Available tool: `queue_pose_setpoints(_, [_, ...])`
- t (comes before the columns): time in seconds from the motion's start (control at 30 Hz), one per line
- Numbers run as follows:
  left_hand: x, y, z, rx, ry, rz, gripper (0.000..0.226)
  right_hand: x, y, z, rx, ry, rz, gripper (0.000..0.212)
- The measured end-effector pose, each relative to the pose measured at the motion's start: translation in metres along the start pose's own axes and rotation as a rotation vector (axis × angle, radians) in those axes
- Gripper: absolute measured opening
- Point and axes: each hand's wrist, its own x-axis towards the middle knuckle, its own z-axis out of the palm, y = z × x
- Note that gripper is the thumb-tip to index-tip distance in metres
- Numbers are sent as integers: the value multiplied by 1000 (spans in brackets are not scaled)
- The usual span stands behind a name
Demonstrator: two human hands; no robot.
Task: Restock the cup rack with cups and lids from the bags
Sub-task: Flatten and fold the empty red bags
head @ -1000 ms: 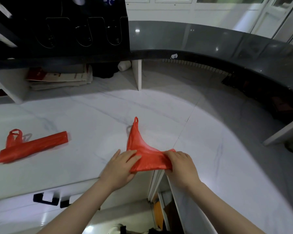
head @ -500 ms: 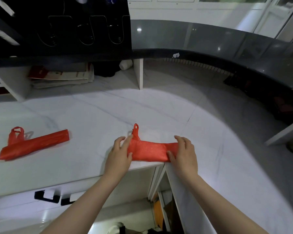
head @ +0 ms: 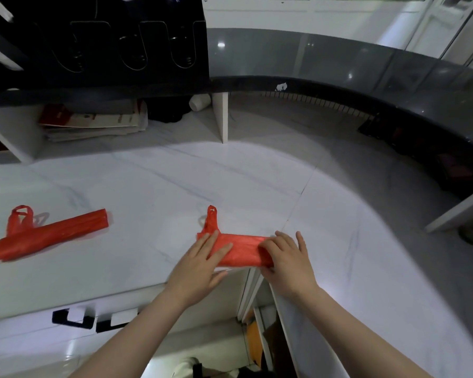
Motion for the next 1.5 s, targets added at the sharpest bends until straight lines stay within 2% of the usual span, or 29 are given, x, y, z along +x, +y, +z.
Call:
queue_pose_setpoints(0.07, [-5, -6, -5, -108, 142, 21, 47, -1, 1, -6, 181, 40, 66, 21])
queue_pose_setpoints(0.17, [-7, -16, -17, -364, 168, -130, 27, 4, 4, -18, 514, 16, 254, 3])
queue_pose_setpoints(0.27, [0, -17, -20, -577, 208, -352, 29, 14, 6, -19, 652, 41, 380, 13])
queue_pose_setpoints(0.4, [22, -17, -16, -696, 335, -599, 31, 32, 4, -15, 764, 83, 525, 32])
queue_pose_setpoints(0.5, [36, -18, -11, -607, 346, -662, 38, 42, 3, -12, 639, 21, 577, 47])
queue_pose_setpoints(0.57, [40, -16, -10, -370, 321, -581, 39, 43, 0, -8, 414, 23, 497, 55])
queue_pose_setpoints(0.67, [44, -11, -12, 66, 300, -206, 35, 43, -5, -2, 64, 74, 178, 66])
queue_pose_setpoints(0.73, [45, -11, -11, 102, 178, -6, 44, 44, -7, 0, -80, -32, -70, 74])
queue_pose_setpoints(0.77, [44, -12, -12, 57, 75, -9, 48, 44, -6, 1, -120, -102, -152, 73])
queue_pose_setpoints(0.83, [39, -20, -8, -53, -101, -76, 54, 45, -2, 2, -142, -197, -183, 68])
queue_pose_setpoints(0.9, [33, -27, -1, -51, -150, -85, 54, 42, 4, 3, -120, -215, -140, 65])
queue_pose_setpoints(1.0, [25, -27, 1, 62, -206, -63, 75, 32, 10, 6, -85, -171, -138, 58])
queue_pose_setpoints(1.07, [22, -24, 0, 127, -234, -57, 86, 29, 12, 5, -65, -207, -152, 64])
queue_pose_setpoints(1.13, [18, -21, 0, 143, -232, -70, 88, 27, 14, 3, -83, -275, -174, 83])
queue_pose_setpoints(1.2, [13, -20, -2, 153, -216, -67, 88, 26, 10, -1, -87, -284, -193, 89])
queue_pose_setpoints(1.3, [-3, -21, -6, 156, -152, -22, 89, 23, -7, -5, -54, -166, -240, 76])
queue_pose_setpoints(1.37, [-18, -22, -11, 119, -54, 24, 82, 22, -22, -4, -29, -75, -288, 66])
queue_pose_setpoints(1.5, [-57, -41, -24, 49, 95, 1, 71, 28, -56, 1, 50, -6, -437, 50])
